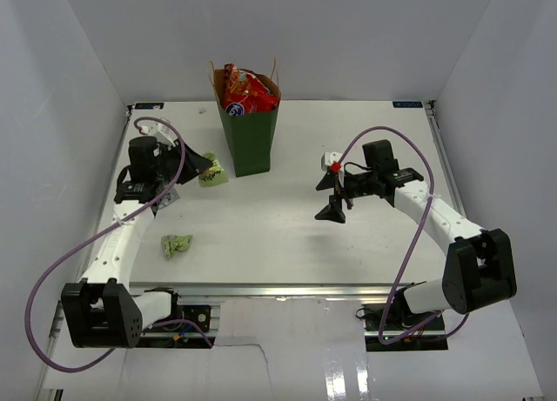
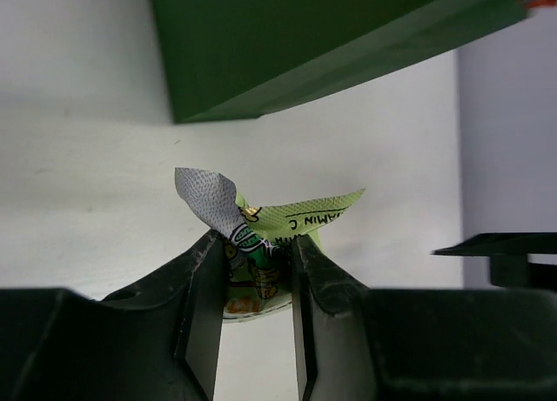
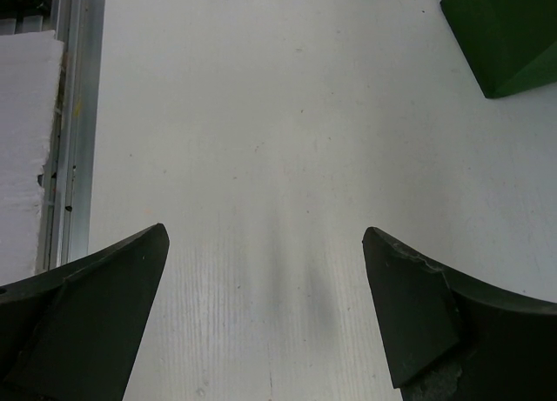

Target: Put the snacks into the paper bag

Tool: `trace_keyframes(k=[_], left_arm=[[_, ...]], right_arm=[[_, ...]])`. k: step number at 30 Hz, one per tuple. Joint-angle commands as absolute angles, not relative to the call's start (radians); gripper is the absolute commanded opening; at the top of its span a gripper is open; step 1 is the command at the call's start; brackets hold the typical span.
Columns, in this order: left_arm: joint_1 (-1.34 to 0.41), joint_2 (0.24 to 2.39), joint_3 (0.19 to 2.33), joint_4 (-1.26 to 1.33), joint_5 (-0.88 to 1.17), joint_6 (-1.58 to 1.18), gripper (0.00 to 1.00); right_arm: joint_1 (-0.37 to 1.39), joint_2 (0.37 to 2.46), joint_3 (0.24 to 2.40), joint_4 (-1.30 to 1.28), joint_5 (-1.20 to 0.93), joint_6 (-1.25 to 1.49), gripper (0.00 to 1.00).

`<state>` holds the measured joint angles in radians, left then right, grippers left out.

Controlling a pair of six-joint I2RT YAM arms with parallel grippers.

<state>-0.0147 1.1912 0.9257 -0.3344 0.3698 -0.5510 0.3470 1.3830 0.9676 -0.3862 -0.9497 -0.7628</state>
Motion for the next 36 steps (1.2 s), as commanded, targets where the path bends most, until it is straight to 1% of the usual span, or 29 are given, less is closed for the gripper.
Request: trace_keyframes(k=[1, 5, 7, 8, 9, 10, 12, 13, 16, 19, 21, 24, 29, 30, 31, 34, 35, 36], left_arm=[[-0.021, 1.150, 0.995, -0.140, 0.514, -0.673, 0.30], [-0.072, 1.225, 1.155, -0.023, 0.503, -0.741, 0.30], [-0.135, 1.314, 1.300, -0.008, 0.486, -0.730, 0.29], [-0.159, 1.347, 1.355, -0.008, 0.459, -0.717, 0.29], [-0.208, 1.383, 1.467, -0.009, 0.445, -0.675, 0.30], [-0.227, 1.455, 1.521, -0.011, 0.433, -0.655, 0.30], [-0.256, 1.523, 1.613, -0.015, 0.393, -0.596, 0.29], [-0.259, 1.586, 1.691, -0.023, 0.379, -0.577, 0.30], [-0.267, 1.684, 1.799, -0.034, 0.318, -0.499, 0.30], [-0.268, 1.744, 1.857, -0.047, 0.243, -0.417, 0.30], [-0.268, 1.790, 1.871, -0.055, 0.191, -0.374, 0.31], [-0.268, 1.827, 1.878, -0.069, 0.140, -0.336, 0.34], [-0.270, 1.850, 1.881, -0.095, 0.153, -0.347, 0.50], [-0.270, 1.845, 1.881, -0.101, 0.152, -0.350, 0.57], [-0.270, 1.841, 1.882, -0.101, 0.147, -0.354, 0.61], [-0.270, 1.819, 1.905, -0.103, 0.170, -0.368, 0.69], [-0.271, 1.812, 1.914, -0.104, 0.182, -0.374, 0.70], [-0.272, 1.804, 1.934, -0.112, 0.192, -0.380, 0.75]], right_arm=[[0.342, 1.390, 1.014, -0.354, -0.983, -0.762, 0.98], [0.342, 1.394, 1.023, -0.351, -0.983, -0.758, 0.98], [0.342, 1.393, 1.025, -0.350, -0.983, -0.755, 0.98], [0.342, 1.391, 1.023, -0.350, -0.982, -0.755, 0.98], [0.342, 1.390, 1.023, -0.350, -0.980, -0.755, 0.98], [0.342, 1.385, 1.022, -0.350, -0.979, -0.755, 0.98], [0.341, 1.381, 1.016, -0.350, -0.971, -0.756, 0.98], [0.341, 1.375, 1.014, -0.350, -0.969, -0.756, 0.98], [0.337, 1.361, 1.003, -0.351, -0.963, -0.758, 0.98], [0.331, 1.351, 0.994, -0.350, -0.965, -0.756, 0.98], [0.330, 1.348, 0.991, -0.350, -0.965, -0.756, 0.98], [0.328, 1.345, 0.989, -0.350, -0.965, -0.756, 0.98], [0.324, 1.347, 0.991, -0.354, -0.962, -0.768, 0.98], [0.324, 1.347, 0.991, -0.357, -0.963, -0.776, 0.98], [0.324, 1.350, 0.994, -0.373, -0.977, -0.787, 0.98], [0.331, 1.367, 1.017, -0.452, -1.047, -0.915, 0.98], [0.348, 1.371, 1.026, -0.551, -1.058, -1.042, 0.98], [0.357, 1.380, 1.032, -0.586, -1.060, -1.090, 0.98]])
